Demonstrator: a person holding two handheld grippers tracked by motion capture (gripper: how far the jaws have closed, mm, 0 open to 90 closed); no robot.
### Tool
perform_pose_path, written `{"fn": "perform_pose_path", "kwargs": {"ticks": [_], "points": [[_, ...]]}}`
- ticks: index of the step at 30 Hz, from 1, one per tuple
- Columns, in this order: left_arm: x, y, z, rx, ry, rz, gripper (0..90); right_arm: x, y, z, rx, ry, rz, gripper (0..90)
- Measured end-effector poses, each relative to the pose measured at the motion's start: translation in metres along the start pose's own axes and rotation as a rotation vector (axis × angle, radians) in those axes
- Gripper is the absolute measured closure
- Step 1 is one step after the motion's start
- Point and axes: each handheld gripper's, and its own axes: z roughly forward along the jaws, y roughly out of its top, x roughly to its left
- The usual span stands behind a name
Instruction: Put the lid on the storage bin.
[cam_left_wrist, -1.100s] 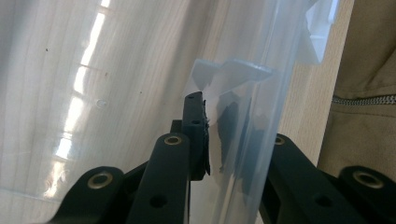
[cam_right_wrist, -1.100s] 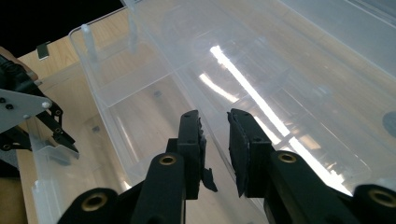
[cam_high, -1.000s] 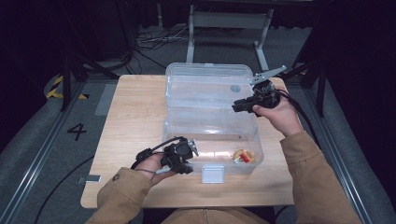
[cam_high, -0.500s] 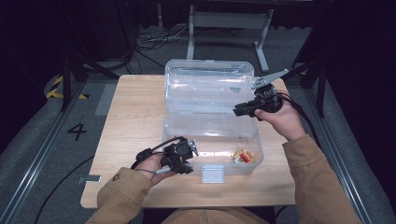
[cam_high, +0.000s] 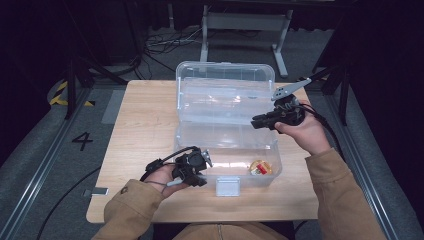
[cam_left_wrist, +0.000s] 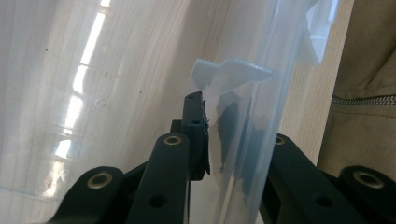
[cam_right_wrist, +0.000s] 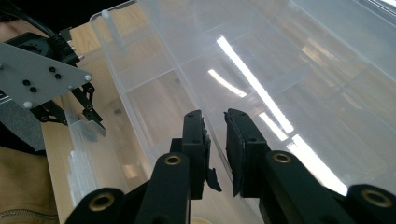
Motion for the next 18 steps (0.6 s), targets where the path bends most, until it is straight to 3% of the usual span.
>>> {"fn": "perform_pose_path", "kwargs": {"ticks": [18], "points": [[0.0,0.0,0.0,0.0,-0.001,-0.001,80.1,0.012,-0.01,-0.005,-0.002,0.024,-0.017,79.2]]}}
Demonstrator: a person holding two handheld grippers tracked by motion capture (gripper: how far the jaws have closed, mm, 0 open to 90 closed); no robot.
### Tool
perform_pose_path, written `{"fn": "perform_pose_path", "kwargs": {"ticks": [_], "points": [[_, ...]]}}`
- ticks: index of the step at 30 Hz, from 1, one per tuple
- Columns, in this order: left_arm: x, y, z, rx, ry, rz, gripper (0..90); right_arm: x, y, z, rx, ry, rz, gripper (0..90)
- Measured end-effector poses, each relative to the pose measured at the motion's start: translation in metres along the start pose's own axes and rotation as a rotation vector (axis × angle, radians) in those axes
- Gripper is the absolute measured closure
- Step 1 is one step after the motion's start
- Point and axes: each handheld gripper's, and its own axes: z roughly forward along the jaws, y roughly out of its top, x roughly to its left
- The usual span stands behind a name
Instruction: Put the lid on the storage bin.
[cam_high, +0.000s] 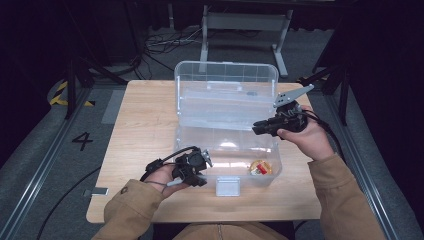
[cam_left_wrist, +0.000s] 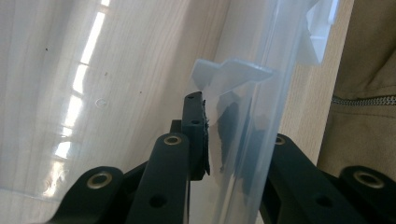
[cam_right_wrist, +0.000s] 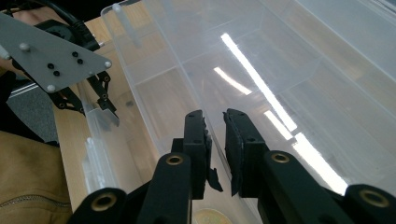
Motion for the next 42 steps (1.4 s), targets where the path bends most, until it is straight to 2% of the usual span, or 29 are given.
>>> {"fn": "perform_pose_path", "kwargs": {"ticks": [13,26,30,35,37,39,42], "points": [[0.0,0.0,0.0,0.001,-0.001,-0.002,79.9,0.009,-0.008,-0.001,0.003,0.018,-0.017,79.5],[-0.001,0.0,0.0,0.001,0.01,0.012,79.9,0.012,-0.011,-0.002,0.001,0.014,-0.022,79.5],[-0.002,0.0,0.0,-0.006,0.021,0.011,77.6,0.012,-0.012,-0.002,-0.001,0.013,-0.021,79.5],[-0.002,-0.001,-0.002,-0.016,0.009,0.002,71.0,0.012,-0.012,-0.002,0.001,0.013,-0.022,79.6],[-0.003,0.0,-0.006,-0.034,0.004,-0.014,66.7,0.012,-0.012,-0.002,0.001,0.013,-0.022,79.7],[-0.003,-0.001,-0.012,-0.053,0.0,-0.01,65.3,0.012,-0.012,-0.002,0.001,0.014,-0.023,79.7],[-0.006,-0.003,-0.024,-0.106,-0.022,-0.014,63.0,0.013,-0.012,-0.002,0.0,0.014,-0.023,79.8]]}}
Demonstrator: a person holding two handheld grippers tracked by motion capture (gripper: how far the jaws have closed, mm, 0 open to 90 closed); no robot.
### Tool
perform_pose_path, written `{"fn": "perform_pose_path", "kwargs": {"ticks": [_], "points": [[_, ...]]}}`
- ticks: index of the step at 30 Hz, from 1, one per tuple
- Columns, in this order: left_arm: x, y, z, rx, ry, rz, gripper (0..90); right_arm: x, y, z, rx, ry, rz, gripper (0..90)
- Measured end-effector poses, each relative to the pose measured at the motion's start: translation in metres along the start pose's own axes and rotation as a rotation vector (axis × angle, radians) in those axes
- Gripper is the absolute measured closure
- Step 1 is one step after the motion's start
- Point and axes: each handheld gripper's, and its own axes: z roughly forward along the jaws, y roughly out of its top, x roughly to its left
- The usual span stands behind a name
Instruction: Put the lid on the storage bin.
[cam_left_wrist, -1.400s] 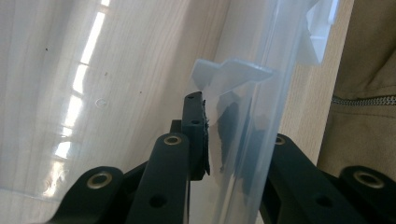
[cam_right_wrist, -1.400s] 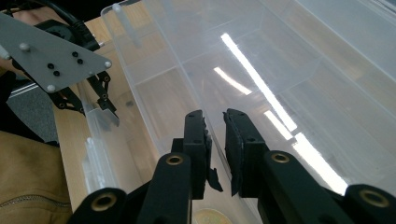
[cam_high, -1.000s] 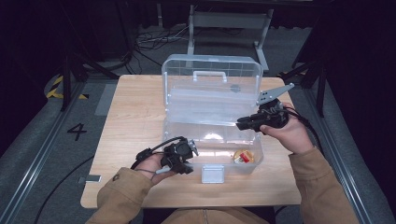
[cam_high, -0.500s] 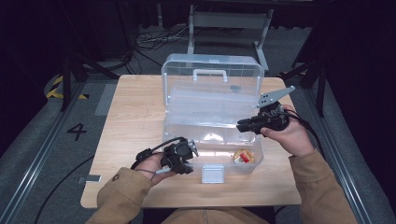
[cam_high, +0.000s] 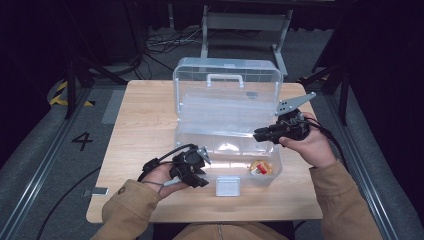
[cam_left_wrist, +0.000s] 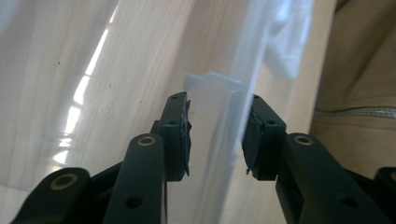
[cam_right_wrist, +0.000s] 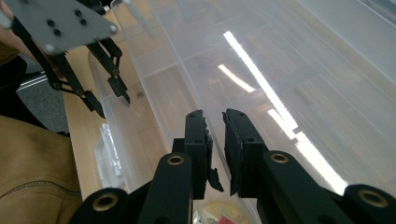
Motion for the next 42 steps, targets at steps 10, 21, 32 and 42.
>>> {"fn": "perform_pose_path", "kwargs": {"ticks": [10,21,32,42], "points": [[-0.004,-0.003,-0.026,-0.075,-0.016,-0.023,62.2,0.001,-0.001,0.0,0.002,-0.001,-0.004,79.8],[0.0,-0.012,-0.052,-0.149,-0.009,-0.068,63.4,0.002,-0.002,0.0,0.002,0.004,-0.004,79.9],[0.002,-0.017,-0.067,-0.204,0.005,-0.09,63.4,0.003,-0.003,0.0,-0.001,0.006,-0.003,79.9],[0.006,-0.025,-0.081,-0.281,0.024,-0.113,62.6,0.005,-0.004,0.001,-0.004,0.008,0.001,80.0]]}}
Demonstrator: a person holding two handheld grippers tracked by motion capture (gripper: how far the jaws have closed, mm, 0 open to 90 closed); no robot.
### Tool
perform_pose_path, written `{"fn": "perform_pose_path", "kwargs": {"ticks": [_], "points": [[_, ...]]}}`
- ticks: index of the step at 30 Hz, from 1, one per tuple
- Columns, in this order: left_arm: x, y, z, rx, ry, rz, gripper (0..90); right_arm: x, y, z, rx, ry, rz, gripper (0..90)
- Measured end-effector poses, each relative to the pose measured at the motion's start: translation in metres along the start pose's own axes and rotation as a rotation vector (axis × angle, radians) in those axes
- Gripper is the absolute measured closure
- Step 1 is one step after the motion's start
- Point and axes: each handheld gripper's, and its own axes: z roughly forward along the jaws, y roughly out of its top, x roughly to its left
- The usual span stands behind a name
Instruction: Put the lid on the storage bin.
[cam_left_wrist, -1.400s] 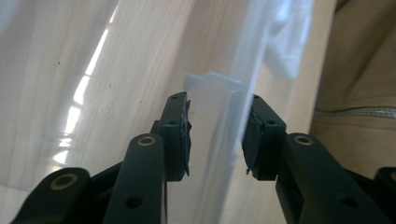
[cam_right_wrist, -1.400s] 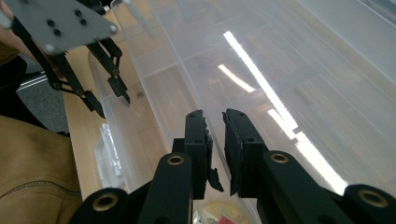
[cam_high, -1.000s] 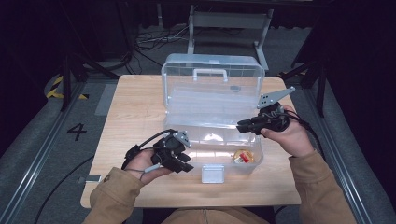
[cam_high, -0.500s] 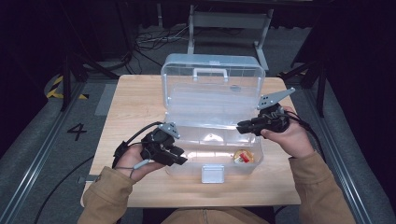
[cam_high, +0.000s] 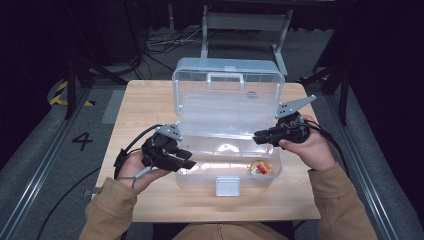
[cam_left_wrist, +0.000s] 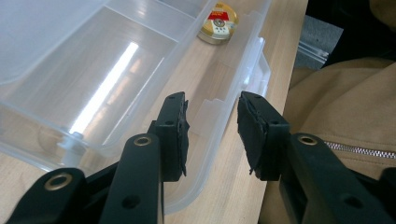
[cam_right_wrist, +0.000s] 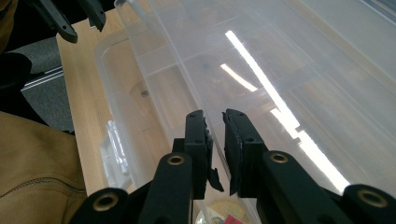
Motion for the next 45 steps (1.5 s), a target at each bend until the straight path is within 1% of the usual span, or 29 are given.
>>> {"fn": "perform_pose_path", "kwargs": {"ticks": [3,8,9,13,16,19,22,25,26,28,31,34,35,38,39,40,42,45], "points": [[0.001,0.0,-0.007,-0.019,0.004,0.004,62.6,0.001,-0.001,0.0,-0.002,-0.002,0.0,80.0],[0.001,-0.001,-0.019,-0.068,0.021,-0.001,62.9,0.002,-0.003,0.001,-0.02,0.003,0.006,79.9],[0.002,-0.002,-0.022,-0.087,0.026,-0.007,62.9,0.002,-0.004,0.001,-0.024,0.003,0.007,79.9],[0.006,-0.003,-0.026,-0.126,0.026,-0.022,63.0,0.003,-0.006,0.002,-0.032,0.007,0.009,79.8],[0.009,-0.003,-0.027,-0.14,0.028,-0.033,63.1,0.004,-0.007,0.002,-0.034,0.002,0.009,79.7],[0.01,-0.003,-0.032,-0.169,0.028,-0.038,63.7,0.005,-0.007,0.001,-0.034,-0.003,0.007,79.5],[0.01,-0.003,-0.036,-0.2,0.04,-0.041,65.1,0.006,-0.007,0.002,-0.035,-0.006,0.007,79.5],[0.01,-0.003,-0.039,-0.24,0.063,-0.049,69.4,0.006,-0.008,0.001,-0.033,-0.003,0.01,79.6],[0.011,-0.003,-0.04,-0.248,0.067,-0.052,71.4,0.006,-0.008,0.002,-0.033,-0.003,0.008,79.6],[0.011,-0.002,-0.041,-0.267,0.089,-0.061,73.6,0.006,-0.008,0.002,-0.032,-0.004,0.007,79.6],[0.012,-0.001,-0.043,-0.296,0.105,-0.07,77.0,0.006,-0.008,0.002,-0.032,-0.005,0.005,79.5],[0.011,0.001,-0.046,-0.325,0.128,-0.069,79.3,0.007,-0.009,0.002,-0.031,-0.004,0.005,79.6],[0.011,0.002,-0.047,-0.333,0.139,-0.067,80.3,0.007,-0.009,0.002,-0.031,-0.003,0.004,79.6],[0.011,0.004,-0.048,-0.348,0.153,-0.071,82.1,0.008,-0.009,0.002,-0.027,-0.003,0.003,79.6],[0.011,0.005,-0.048,-0.353,0.17,-0.078,83.0,0.008,-0.009,0.002,-0.025,-0.004,0.002,79.6],[0.011,0.005,-0.048,-0.353,0.17,-0.078,83.7,0.008,-0.009,0.002,-0.025,-0.004,0.002,79.6],[0.012,0.005,-0.048,-0.365,0.195,-0.095,84.0,0.008,-0.009,0.002,-0.021,-0.003,0.002,79.6],[0.015,0.005,-0.047,-0.382,0.219,-0.118,86.3,0.008,-0.009,0.001,-0.015,0.0,-0.001,79.6]]}}
